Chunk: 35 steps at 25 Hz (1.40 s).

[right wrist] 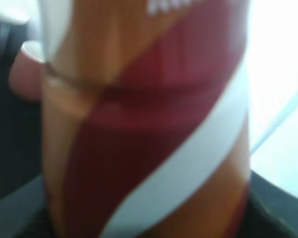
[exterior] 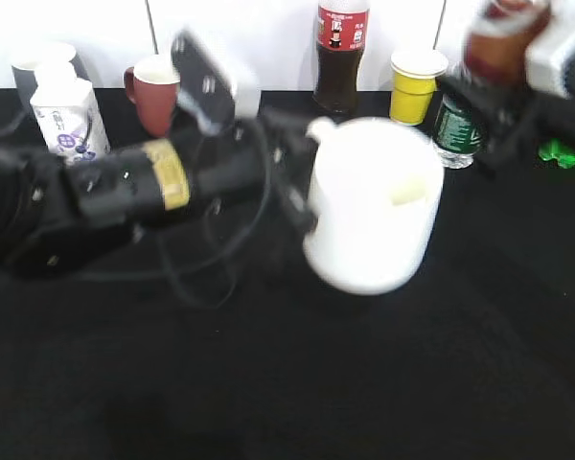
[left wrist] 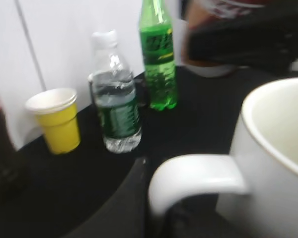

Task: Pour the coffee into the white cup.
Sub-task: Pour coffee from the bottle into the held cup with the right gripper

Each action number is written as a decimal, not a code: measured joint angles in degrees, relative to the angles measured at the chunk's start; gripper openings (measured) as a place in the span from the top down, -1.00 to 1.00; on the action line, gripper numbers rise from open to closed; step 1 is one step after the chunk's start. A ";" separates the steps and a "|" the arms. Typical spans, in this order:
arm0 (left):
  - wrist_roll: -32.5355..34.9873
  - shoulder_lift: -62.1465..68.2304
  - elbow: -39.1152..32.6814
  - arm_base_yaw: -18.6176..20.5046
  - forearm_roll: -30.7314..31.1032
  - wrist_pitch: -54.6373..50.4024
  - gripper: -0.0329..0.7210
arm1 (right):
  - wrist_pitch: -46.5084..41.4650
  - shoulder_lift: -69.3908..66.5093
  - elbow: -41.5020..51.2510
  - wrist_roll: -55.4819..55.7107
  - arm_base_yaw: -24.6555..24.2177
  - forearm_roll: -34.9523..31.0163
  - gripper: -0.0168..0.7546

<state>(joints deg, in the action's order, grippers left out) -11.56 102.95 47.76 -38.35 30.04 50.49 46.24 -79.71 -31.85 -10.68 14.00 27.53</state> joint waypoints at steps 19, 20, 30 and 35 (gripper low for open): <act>-1.71 -1.70 1.69 0.00 -0.15 -6.01 0.82 | -4.10 0.05 -2.40 -39.89 0.00 -2.72 -0.38; -2.46 -1.70 1.69 0.00 0.36 -6.01 0.82 | -4.10 0.05 -2.40 -40.82 0.00 -2.85 -0.38; -4.32 -1.70 1.69 0.00 2.57 -6.07 0.82 | -4.11 0.05 -2.40 -47.63 0.00 -2.95 -0.38; -4.44 -1.70 1.69 0.00 2.69 -6.07 0.82 | -4.16 0.05 -2.40 -49.68 0.00 -2.95 -0.38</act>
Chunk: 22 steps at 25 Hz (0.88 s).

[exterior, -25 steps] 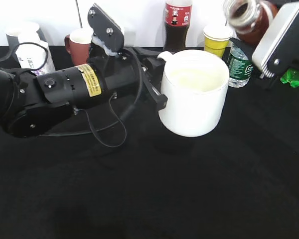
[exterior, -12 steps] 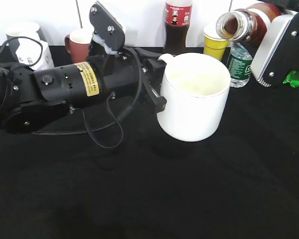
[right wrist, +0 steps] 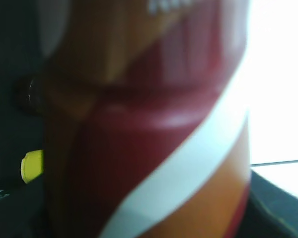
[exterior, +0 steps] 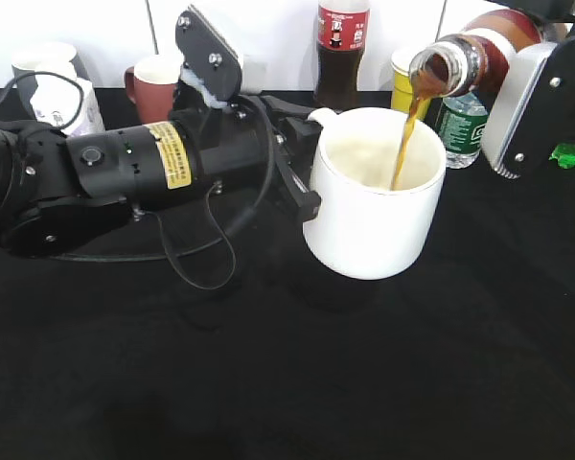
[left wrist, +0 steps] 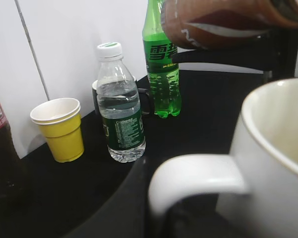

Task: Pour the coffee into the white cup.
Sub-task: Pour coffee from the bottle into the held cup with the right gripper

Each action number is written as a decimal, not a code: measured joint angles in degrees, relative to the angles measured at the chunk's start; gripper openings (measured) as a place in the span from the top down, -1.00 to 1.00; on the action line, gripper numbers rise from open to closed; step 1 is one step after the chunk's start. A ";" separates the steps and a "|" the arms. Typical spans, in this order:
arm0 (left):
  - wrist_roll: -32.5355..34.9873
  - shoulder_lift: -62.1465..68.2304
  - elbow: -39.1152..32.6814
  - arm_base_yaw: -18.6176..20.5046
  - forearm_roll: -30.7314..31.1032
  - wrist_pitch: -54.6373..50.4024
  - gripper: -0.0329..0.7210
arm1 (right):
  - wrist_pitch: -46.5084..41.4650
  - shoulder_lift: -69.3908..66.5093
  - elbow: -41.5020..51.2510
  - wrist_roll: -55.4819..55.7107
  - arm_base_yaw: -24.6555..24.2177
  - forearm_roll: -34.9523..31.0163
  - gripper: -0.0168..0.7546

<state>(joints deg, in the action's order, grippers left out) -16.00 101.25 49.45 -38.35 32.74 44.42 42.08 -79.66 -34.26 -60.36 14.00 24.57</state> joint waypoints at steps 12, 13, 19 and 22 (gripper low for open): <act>-0.06 0.00 0.00 0.00 2.71 0.11 0.82 | 0.00 0.00 0.00 -3.08 0.00 -0.09 -0.38; -0.01 0.00 0.00 0.00 2.77 0.11 0.82 | 0.00 0.00 0.00 -3.27 0.00 -0.09 -0.38; -0.01 0.00 0.00 0.00 2.81 0.11 0.82 | 0.00 0.00 0.00 -4.78 0.00 -0.13 -0.38; -0.01 0.00 0.00 0.00 2.94 0.11 0.82 | 0.00 0.00 0.00 -5.15 0.00 -0.13 -0.38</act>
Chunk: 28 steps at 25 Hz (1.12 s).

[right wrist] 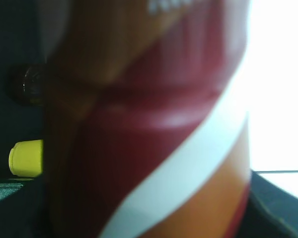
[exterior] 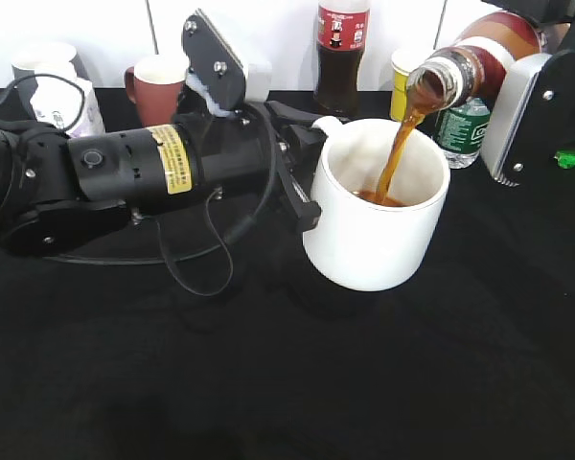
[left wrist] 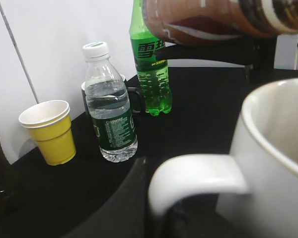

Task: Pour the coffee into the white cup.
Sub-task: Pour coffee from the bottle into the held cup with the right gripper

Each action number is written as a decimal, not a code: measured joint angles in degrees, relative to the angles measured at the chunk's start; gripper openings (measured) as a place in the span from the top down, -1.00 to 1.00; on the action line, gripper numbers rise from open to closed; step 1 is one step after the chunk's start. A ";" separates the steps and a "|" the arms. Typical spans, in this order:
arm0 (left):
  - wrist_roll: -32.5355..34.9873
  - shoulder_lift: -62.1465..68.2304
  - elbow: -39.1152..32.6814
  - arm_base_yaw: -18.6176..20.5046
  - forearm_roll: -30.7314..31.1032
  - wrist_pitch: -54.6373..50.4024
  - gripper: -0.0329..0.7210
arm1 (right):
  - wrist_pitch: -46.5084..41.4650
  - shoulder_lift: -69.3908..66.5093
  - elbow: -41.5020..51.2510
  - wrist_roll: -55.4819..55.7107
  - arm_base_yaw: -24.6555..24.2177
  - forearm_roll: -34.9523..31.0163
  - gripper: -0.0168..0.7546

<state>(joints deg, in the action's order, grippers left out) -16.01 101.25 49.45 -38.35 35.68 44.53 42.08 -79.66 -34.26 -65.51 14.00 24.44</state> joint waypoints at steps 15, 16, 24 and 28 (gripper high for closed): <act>0.00 0.00 0.00 0.00 0.06 -0.11 0.82 | 0.05 0.00 -0.45 -1.75 0.00 0.00 -0.38; 0.00 0.00 0.00 0.00 0.06 -0.11 0.82 | 0.05 0.00 -0.49 -1.94 0.00 0.00 -0.38; 0.00 0.00 0.00 0.00 0.09 -0.11 0.82 | 0.05 0.00 -0.49 -3.31 0.00 0.00 -0.38; 0.00 0.00 0.00 0.00 0.09 -0.11 0.82 | 0.05 0.00 -0.49 -0.15 0.00 0.00 -0.38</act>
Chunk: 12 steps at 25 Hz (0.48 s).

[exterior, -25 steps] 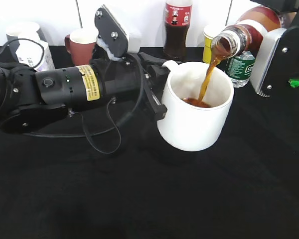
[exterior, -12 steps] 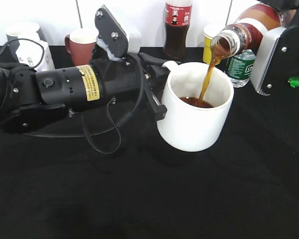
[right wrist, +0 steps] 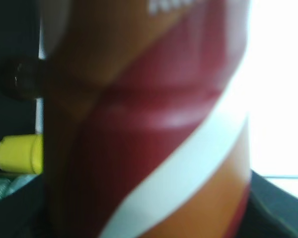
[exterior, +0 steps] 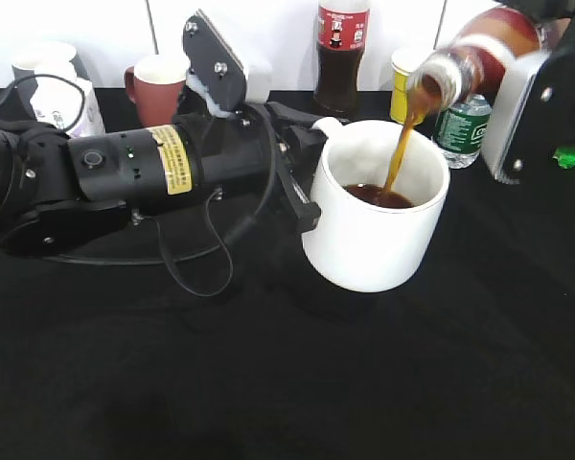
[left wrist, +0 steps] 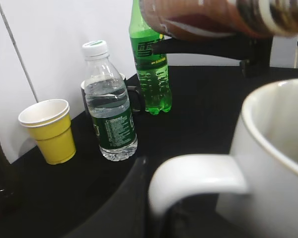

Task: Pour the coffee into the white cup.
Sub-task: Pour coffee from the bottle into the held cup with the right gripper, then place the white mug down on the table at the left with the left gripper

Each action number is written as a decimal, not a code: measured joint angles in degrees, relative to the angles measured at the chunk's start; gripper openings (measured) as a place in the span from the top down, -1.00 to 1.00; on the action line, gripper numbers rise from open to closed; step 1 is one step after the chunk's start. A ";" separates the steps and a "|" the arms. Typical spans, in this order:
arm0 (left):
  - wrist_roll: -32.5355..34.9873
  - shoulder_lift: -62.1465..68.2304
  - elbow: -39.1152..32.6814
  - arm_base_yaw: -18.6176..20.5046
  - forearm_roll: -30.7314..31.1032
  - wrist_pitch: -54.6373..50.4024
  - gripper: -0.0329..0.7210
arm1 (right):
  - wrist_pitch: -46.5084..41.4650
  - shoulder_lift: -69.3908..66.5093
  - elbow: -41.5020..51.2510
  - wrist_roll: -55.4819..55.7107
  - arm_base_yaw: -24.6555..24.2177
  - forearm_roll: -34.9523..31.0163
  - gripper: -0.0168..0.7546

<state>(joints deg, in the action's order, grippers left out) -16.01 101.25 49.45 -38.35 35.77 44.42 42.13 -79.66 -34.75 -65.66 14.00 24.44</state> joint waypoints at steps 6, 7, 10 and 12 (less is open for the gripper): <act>0.00 0.00 0.00 0.00 -0.14 1.37 0.82 | 0.05 0.00 0.00 21.76 0.00 5.25 -0.38; 0.00 0.00 0.00 0.00 -1.34 1.37 0.82 | 0.05 0.00 0.00 25.08 0.00 5.29 -0.38; 0.00 0.00 0.00 2.42 -4.81 1.50 0.82 | 0.05 0.00 0.00 46.36 0.00 5.29 -0.38; 0.00 0.00 0.00 6.26 -5.19 1.50 0.82 | -1.77 0.00 0.00 66.19 0.00 5.29 -0.38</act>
<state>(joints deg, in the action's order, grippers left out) -16.01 101.25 49.45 -32.09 30.58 45.93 40.36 -79.66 -34.75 0.52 14.00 29.73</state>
